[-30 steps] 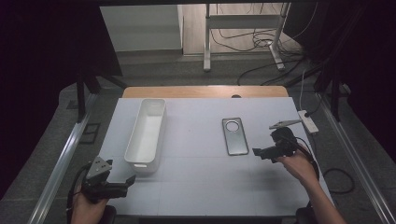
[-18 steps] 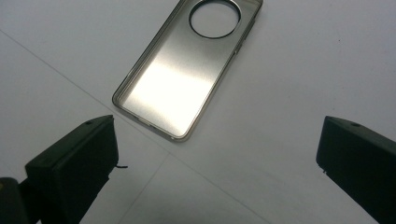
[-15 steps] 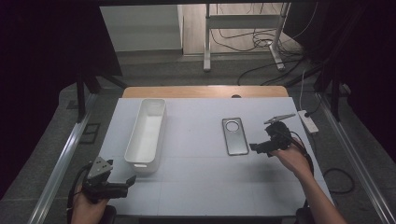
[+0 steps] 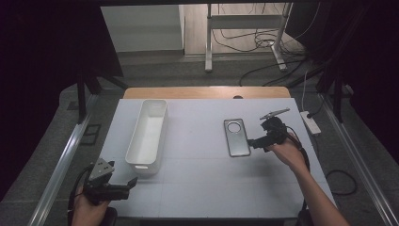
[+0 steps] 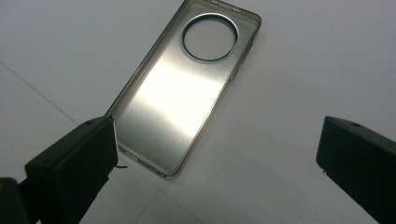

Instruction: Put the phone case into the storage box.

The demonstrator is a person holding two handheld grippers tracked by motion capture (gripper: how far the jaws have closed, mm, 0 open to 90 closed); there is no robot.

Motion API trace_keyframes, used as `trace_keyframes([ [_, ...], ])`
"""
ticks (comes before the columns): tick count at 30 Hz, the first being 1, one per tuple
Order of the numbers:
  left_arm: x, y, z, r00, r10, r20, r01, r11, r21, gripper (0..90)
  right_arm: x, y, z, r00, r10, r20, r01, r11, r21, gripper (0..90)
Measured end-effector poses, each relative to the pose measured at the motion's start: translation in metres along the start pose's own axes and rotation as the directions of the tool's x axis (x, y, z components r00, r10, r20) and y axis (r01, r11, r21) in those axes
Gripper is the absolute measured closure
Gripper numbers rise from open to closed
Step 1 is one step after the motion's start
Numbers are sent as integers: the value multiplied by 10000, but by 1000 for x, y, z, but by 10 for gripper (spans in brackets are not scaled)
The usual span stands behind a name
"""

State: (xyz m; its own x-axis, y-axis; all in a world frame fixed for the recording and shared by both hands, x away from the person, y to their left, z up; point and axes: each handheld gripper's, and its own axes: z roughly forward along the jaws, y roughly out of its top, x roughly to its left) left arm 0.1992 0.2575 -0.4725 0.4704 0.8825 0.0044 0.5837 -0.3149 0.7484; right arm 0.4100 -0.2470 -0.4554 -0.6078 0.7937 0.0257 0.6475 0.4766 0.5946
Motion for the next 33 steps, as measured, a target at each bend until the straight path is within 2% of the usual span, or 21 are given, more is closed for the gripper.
trace_keyframes([
  [8, -1, 0, 0, 10000, 81, -39, -80, 9999, 66, 15, 0, 9, 9, 9999, 148, -73, -147, 9999, 71, 0],
  [18, -1, 0, 0, 9999, 96, -37, -95, 9999, 60, 15, 1, 21, 20, 9999, 61, -114, -59, 9998, 169, 0],
  [23, -1, 0, 0, 10000, 85, -30, -85, 9999, 53, 16, 0, 23, 27, 10000, 80, -8, -79, 9997, 252, 0],
  [27, -1, 0, 0, 10000, 96, -20, -96, 9999, 50, 16, 2, 30, 33, 9997, 16, 232, -23, 9996, 274, 0],
  [33, -1, 0, 0, 10000, 86, -16, -86, 10000, 39, 16, 4, 39, 37, 9993, 200, 330, -208, 9995, 243, 0],
])
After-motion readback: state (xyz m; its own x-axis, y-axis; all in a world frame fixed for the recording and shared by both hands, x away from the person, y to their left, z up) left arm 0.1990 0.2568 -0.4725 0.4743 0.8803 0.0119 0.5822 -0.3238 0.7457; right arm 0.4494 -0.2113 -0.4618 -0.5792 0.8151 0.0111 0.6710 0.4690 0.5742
